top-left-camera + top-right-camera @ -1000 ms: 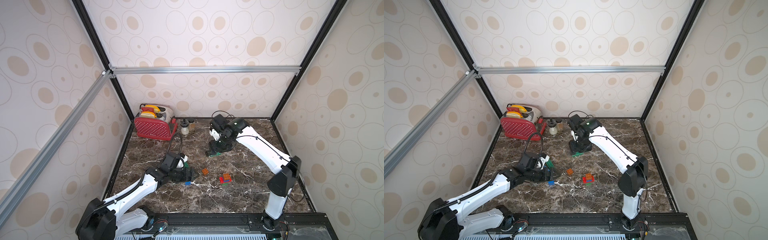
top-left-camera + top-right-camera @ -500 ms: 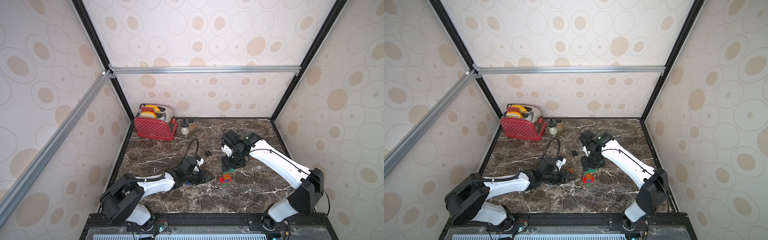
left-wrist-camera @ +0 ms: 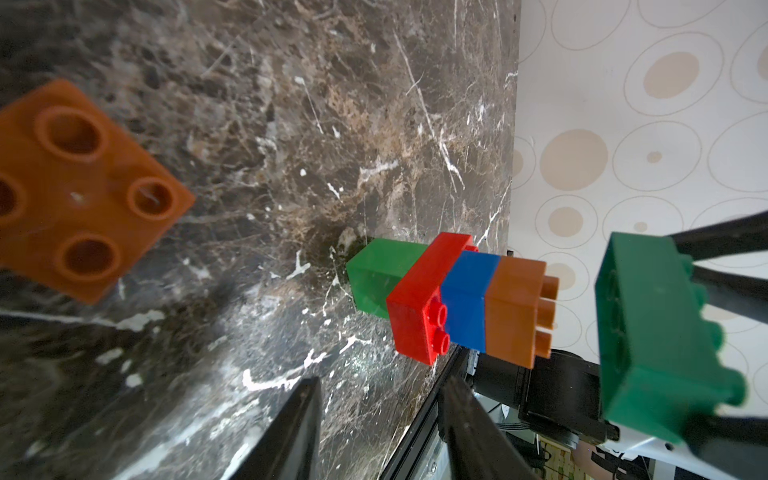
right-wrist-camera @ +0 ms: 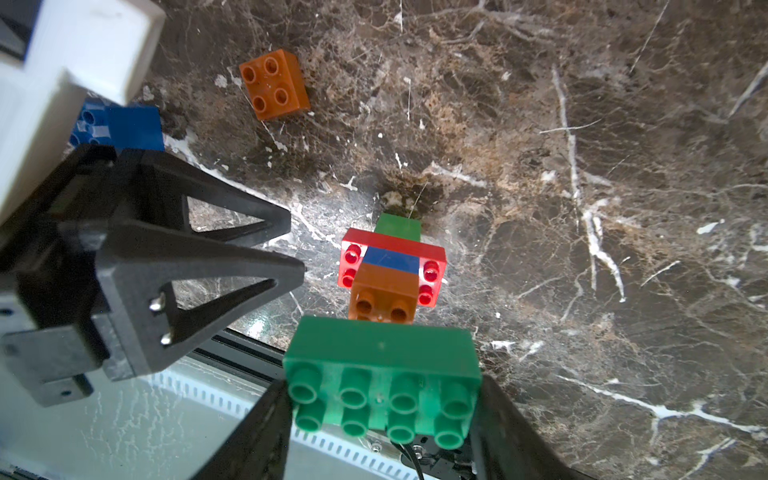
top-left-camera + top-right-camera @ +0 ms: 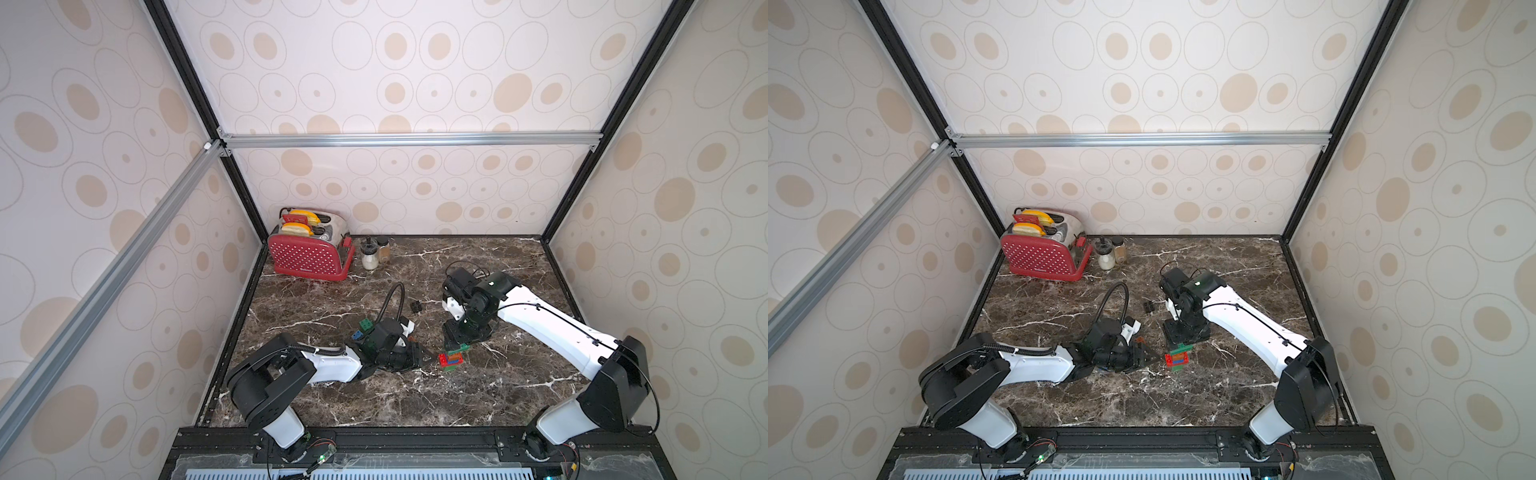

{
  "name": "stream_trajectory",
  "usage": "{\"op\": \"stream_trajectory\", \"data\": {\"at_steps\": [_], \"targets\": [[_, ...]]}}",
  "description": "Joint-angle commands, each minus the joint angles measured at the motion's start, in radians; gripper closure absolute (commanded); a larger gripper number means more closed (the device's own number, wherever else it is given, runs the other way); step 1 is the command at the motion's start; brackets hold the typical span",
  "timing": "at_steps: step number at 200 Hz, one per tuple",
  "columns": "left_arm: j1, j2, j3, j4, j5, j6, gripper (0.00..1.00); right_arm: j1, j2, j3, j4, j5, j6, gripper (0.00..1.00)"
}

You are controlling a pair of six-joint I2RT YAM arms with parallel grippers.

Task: Assemble the letter f with lego
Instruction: Assemble the lego brick with the lego brick.

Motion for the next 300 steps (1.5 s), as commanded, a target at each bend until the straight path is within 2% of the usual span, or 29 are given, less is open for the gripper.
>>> {"op": "stream_trajectory", "data": {"at_steps": [1, 129, 300], "targets": [[-0.010, 0.030, 0.028, 0.065, -0.007, -0.029, 0.51, 0.001, -0.001, -0.017, -0.001, 0.008, -0.015, 0.38], [-0.010, 0.089, 0.087, 0.078, 0.022, -0.017, 0.53, -0.020, 0.004, -0.051, 0.014, 0.025, 0.014, 0.40], [-0.010, 0.123, 0.076, 0.105, 0.036, -0.022, 0.55, -0.020, 0.017, -0.078, 0.036, 0.030, 0.066, 0.41]]}}
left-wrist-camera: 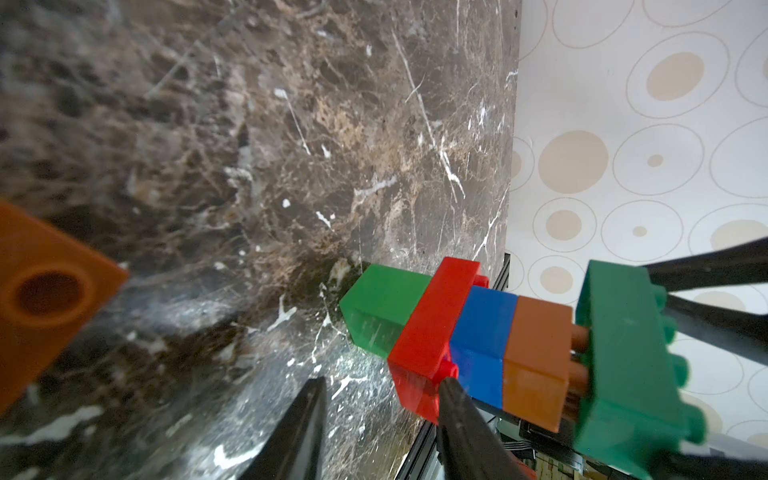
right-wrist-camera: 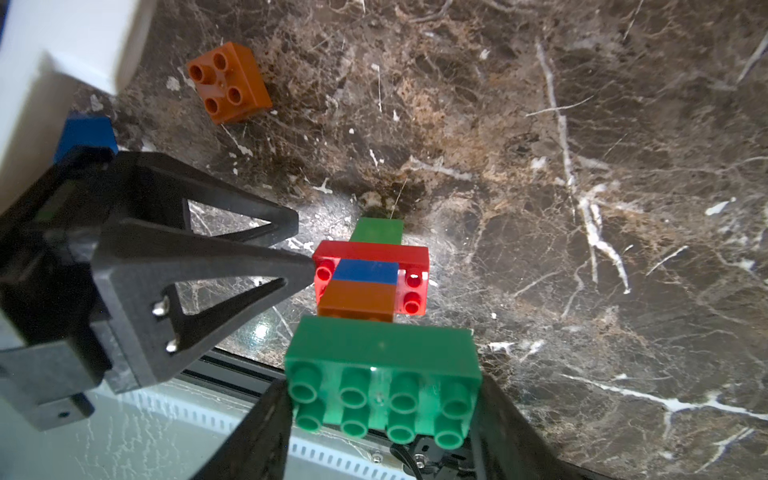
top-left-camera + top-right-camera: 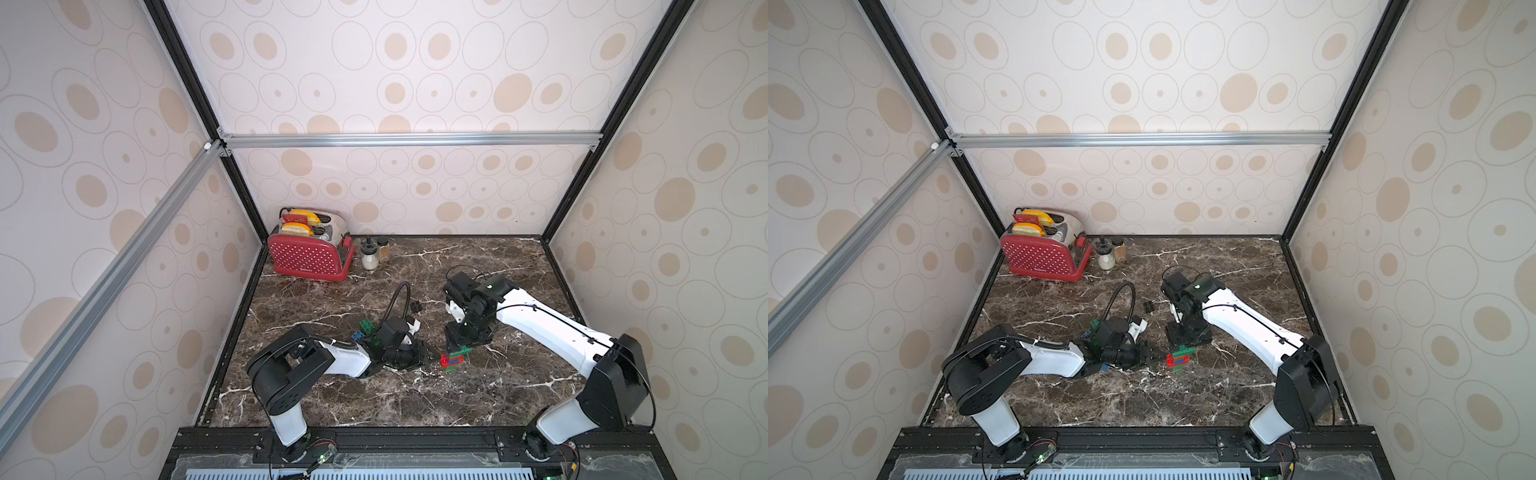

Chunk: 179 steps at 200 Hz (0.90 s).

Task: Assemble the letter f with lego
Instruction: Assemble the lego brick with the lego brick.

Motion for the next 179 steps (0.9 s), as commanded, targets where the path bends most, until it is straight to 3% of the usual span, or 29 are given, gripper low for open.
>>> {"op": "stream_trajectory", "data": {"at_steps": [1, 179], "targets": [[-0.009, 0.014, 0.020, 0.036, 0.007, -0.011, 0.55, -0.002, 0.014, -0.014, -0.007, 0.008, 0.017, 0.41], [-0.010, 0.043, 0.018, 0.054, 0.004, -0.016, 0.56, -0.004, 0.077, -0.045, -0.047, 0.078, -0.049, 0.41]]}}
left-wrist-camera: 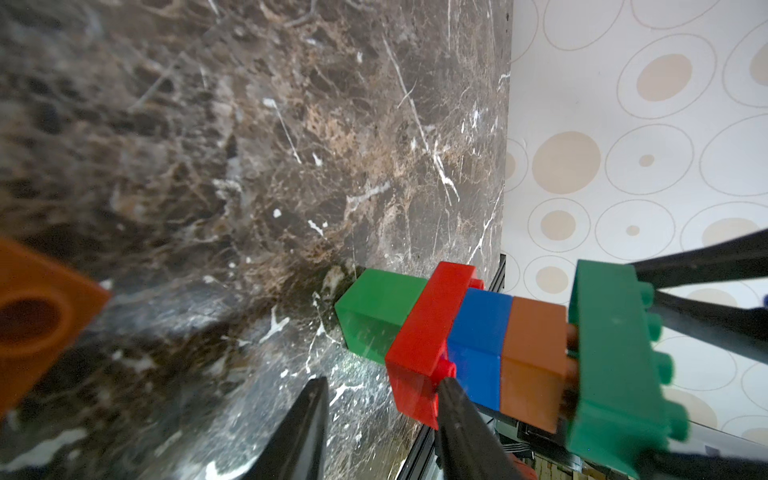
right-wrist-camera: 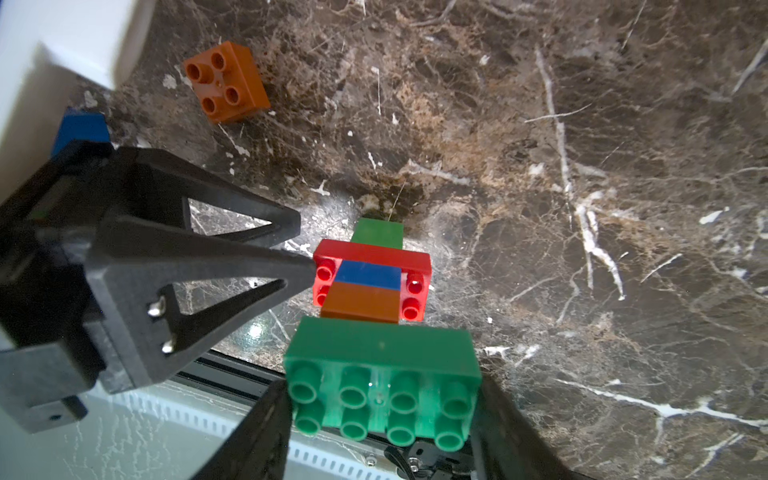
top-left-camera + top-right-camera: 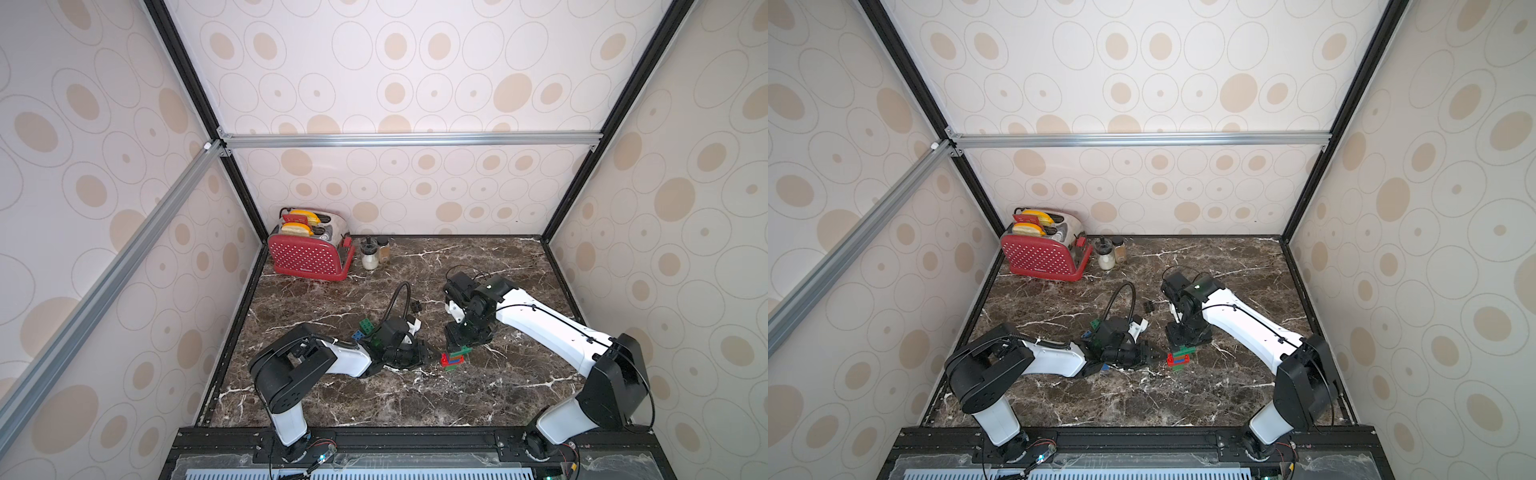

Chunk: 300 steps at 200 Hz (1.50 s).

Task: Assemble the letter f with lego
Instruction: Assemble the lego brick with the lego brick.

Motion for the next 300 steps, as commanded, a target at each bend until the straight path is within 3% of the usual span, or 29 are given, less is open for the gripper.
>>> {"op": "stream_trajectory", "data": {"at_steps": [1, 184, 300], "targets": [[-0.010, 0.027, 0.017, 0.018, 0.000, -0.016, 0.56, -0.004, 0.066, -0.043, -0.050, 0.066, -0.019, 0.41], [-0.009, 0.016, -0.024, 0.072, -0.006, -0.028, 0.57, -0.019, 0.051, 0.048, -0.078, 0.018, -0.005, 0.40], [-0.009, 0.001, -0.024, 0.048, -0.011, -0.014, 0.56, -0.020, 0.053, 0.011, -0.056, 0.000, 0.000, 0.41]]}}
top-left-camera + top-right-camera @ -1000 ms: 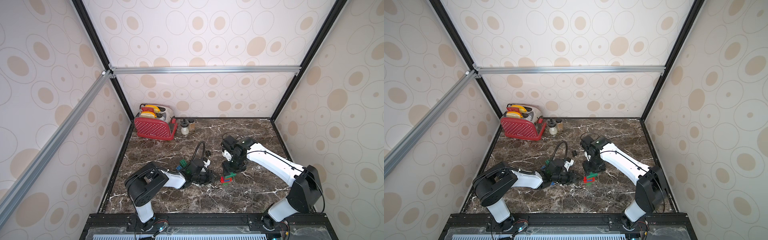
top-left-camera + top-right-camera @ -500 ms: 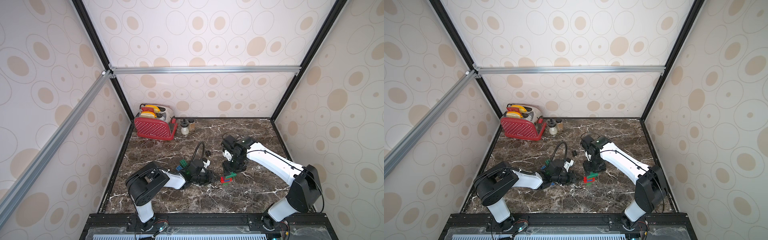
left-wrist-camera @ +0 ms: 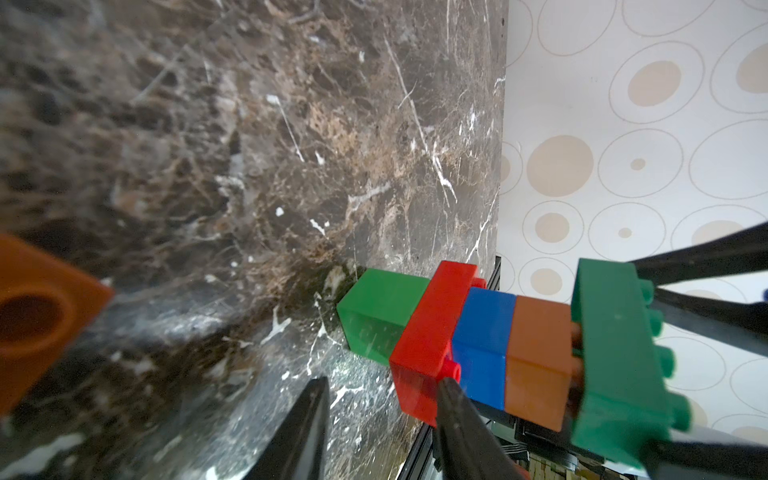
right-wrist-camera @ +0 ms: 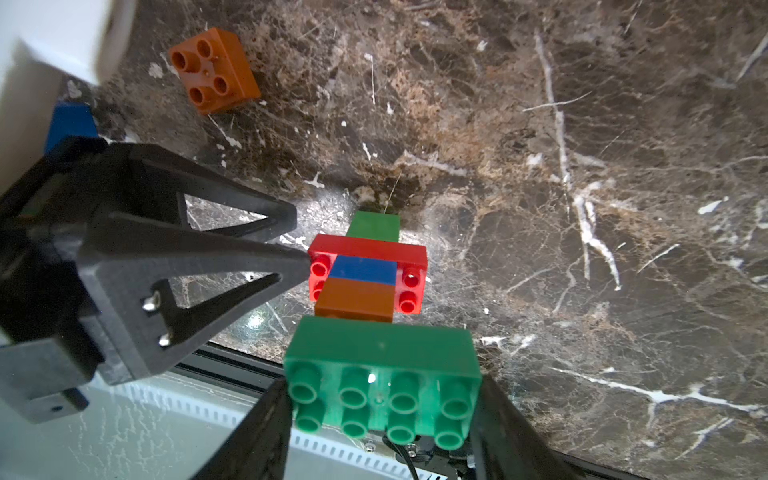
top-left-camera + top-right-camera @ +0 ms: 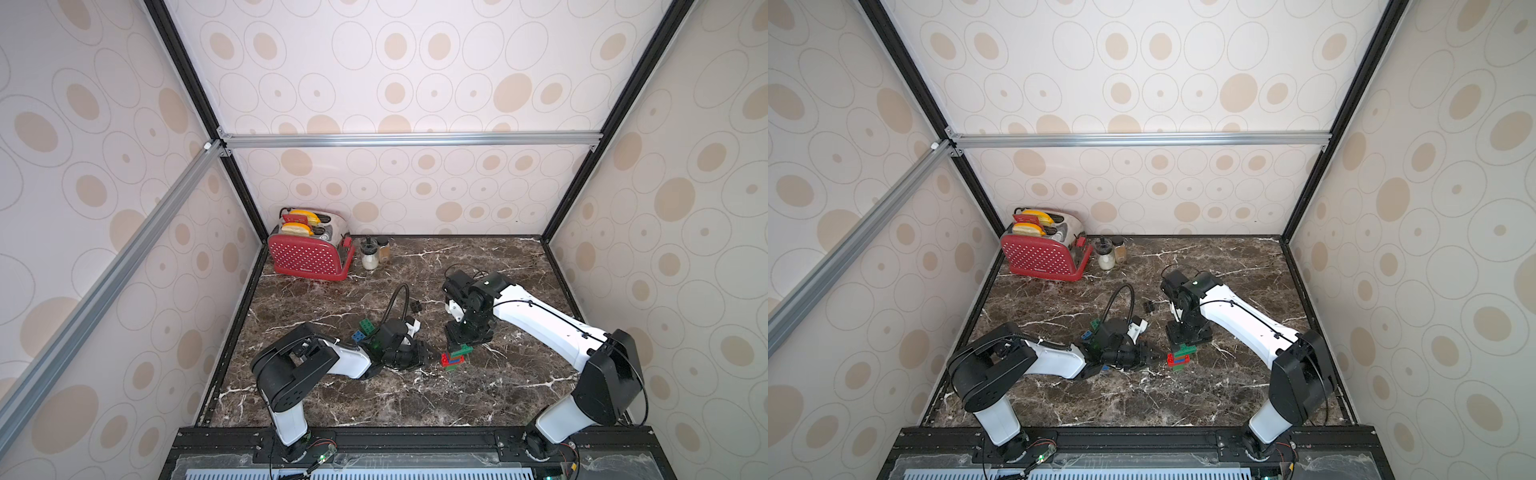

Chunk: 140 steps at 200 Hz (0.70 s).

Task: Assemble the letter f with lego
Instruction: Assemble the lego brick with the lego brick.

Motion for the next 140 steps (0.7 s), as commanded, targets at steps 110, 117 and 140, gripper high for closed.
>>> {"op": "stream_trajectory", "data": {"at_steps": [110, 117, 140], "targets": [[-0.009, -0.006, -0.011, 0.000, -0.014, 0.003, 0.57, -0.007, 0.041, -0.091, -0.009, 0.074, -0.001, 0.41], [-0.008, -0.006, -0.012, 0.002, -0.014, 0.003, 0.57, -0.008, 0.043, -0.090, -0.009, 0.078, 0.000, 0.41], [-0.009, -0.009, -0.010, -0.002, -0.013, 0.006, 0.57, 0.000, 0.051, -0.092, -0.009, 0.092, 0.011, 0.41]]}}
